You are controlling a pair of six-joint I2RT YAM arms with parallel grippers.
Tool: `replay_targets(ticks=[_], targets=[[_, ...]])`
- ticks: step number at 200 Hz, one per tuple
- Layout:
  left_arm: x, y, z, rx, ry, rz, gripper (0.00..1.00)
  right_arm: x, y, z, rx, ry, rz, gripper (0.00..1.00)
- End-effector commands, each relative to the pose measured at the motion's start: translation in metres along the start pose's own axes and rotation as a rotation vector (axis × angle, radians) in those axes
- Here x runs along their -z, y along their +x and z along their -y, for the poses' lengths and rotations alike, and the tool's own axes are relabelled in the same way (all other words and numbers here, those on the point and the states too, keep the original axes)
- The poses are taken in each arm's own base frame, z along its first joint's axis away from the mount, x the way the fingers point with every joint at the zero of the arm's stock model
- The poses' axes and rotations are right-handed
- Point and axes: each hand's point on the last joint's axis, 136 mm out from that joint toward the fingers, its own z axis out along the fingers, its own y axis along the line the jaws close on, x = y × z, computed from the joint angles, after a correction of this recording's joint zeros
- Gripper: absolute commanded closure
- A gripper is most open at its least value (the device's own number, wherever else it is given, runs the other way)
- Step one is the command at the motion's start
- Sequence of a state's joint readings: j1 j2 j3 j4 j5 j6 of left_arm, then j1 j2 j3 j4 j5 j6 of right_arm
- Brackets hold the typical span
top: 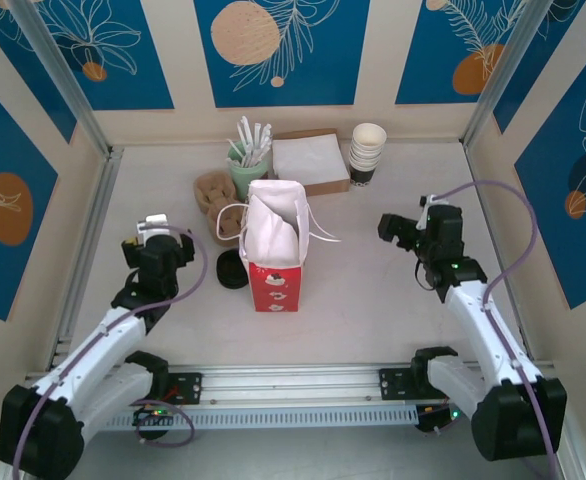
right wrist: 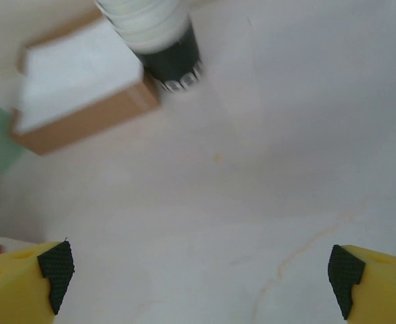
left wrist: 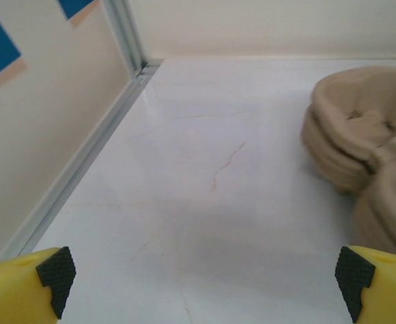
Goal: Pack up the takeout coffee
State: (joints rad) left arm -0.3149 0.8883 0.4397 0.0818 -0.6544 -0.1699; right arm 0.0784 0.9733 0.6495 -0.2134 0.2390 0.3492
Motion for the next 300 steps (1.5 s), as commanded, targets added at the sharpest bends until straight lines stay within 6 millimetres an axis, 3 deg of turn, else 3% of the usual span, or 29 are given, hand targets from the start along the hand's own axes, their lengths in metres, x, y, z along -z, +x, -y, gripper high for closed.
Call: replay_targets(ticks=[1,42,66,88,106,166,228,300], targets=[[-0.015,-0.018,0.000,0.047,0.010,0.122,0.00,-0.017,-0.021,0.013,0.085,0.049,0.157,0.01],[-0.044,0.010,-0.002,0.038,0.014,0.062,0.00,-0.040,-0.011,0.043,0.115,0.106,0.263,0.01],[-0.059,0.023,0.002,0.047,0.041,0.030,0.00,-0.052,-0.005,0.047,0.120,0.067,0.281,0.01],[-0.063,0.032,0.010,0.047,0.086,0.051,0.00,-0.062,-0.005,0.045,0.123,0.023,0.316,0.01],[-0.062,0.028,0.018,0.009,0.130,0.080,0.00,-0.068,-0.007,0.037,0.117,-0.026,0.311,0.01],[-0.073,0.033,0.031,-0.039,0.171,0.157,0.00,-0.094,0.017,0.005,0.275,-0.139,0.281,0.01],[-0.094,0.046,0.052,-0.105,0.234,0.052,0.00,-0.103,0.014,0.011,0.234,-0.132,0.225,0.01],[-0.096,0.045,0.048,-0.086,0.225,0.044,0.00,-0.103,0.014,0.011,0.232,-0.134,0.224,0.01]])
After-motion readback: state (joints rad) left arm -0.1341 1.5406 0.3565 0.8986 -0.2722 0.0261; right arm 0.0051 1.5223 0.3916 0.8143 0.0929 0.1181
